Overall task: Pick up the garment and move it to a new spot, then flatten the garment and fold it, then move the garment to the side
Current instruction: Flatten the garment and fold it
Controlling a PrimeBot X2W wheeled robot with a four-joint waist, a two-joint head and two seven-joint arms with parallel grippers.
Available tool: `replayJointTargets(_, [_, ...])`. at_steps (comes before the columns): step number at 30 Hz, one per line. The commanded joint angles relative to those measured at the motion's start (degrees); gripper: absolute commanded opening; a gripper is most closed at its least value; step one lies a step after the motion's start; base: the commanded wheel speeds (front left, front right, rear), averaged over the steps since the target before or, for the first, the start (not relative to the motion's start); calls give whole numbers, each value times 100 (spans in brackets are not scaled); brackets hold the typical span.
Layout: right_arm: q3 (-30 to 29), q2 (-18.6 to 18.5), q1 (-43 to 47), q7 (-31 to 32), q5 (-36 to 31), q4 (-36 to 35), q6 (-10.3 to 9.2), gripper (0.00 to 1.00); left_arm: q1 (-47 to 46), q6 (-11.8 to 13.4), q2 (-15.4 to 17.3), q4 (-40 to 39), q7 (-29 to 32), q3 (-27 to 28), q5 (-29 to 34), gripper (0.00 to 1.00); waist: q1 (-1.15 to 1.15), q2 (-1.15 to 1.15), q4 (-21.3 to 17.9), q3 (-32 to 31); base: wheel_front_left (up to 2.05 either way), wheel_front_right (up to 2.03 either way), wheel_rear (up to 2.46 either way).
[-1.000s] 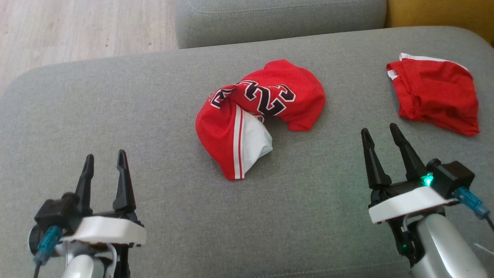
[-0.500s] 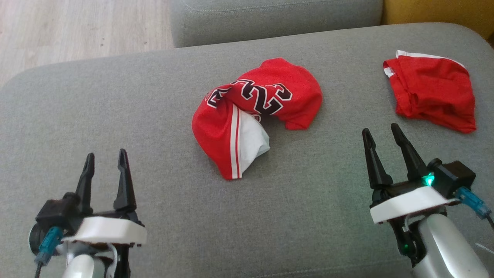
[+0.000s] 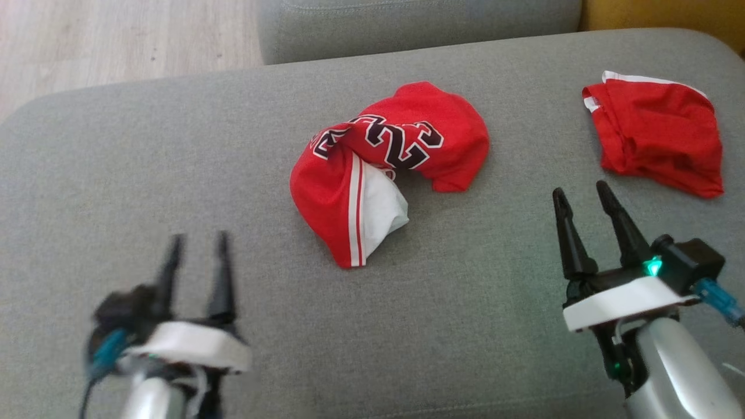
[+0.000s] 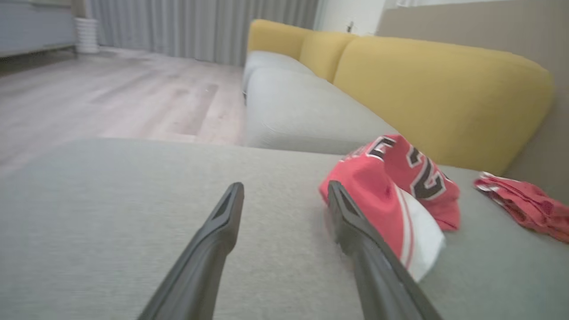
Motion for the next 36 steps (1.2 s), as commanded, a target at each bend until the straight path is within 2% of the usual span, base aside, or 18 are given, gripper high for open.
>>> replayJointTargets(1, [43,-80,-317,-61,9,-233,-4,100,-511,-127,-53,-102,129,13,-66,100,0,0,-25,54,0,0,0])
replayJointTargets(7, [-50,-113,-534,-61,-61,-431,-4,100,-1463,-468,-276,421,1151,-790,-495,100,0,0,-247,385,0,0,0])
replayJointTargets(11, [-3,-72,-661,-61,-85,-529,-4,100,-2098,-471,-323,906,1880,-1439,-667,100,0,0,-565,565,0,0,0])
replayJointTargets(15, [63,-21,-758,-61,-74,-576,-4,100,-2490,-291,-330,1329,2347,-1806,-694,100,0,0,-853,696,0,0,0])
replayJointTargets(21, [47,87,-836,-61,-59,-661,-4,100,-3180,279,-284,2335,2876,-2126,-143,100,0,0,-1208,891,0,0,0])
replayJointTargets(24, [3,122,-806,-61,-54,-658,-4,100,-3353,445,-226,2783,3037,-2247,79,100,0,0,-1271,910,0,0,0])
replayJointTargets(27, [-47,152,-766,-61,-70,-653,-4,100,-3427,476,-231,3043,3038,-2308,122,4,0,0,-1248,889,0,0,0])
replayJointTargets(28, [-50,159,-748,-61,-77,-645,-4,100,-3443,478,-237,3082,2979,-2313,115,0,0,0,-1224,872,0,0,0])
replayJointTargets(32, [-39,152,-705,-61,-95,-598,-4,100,-3472,404,-261,3092,2700,-2295,-3,0,0,0,-1056,744,0,0,0])
replayJointTargets(36, [12,78,-653,-61,-95,-533,-4,100,-3386,219,-263,2844,2564,-2225,-242,0,0,0,-784,506,0,0,0])
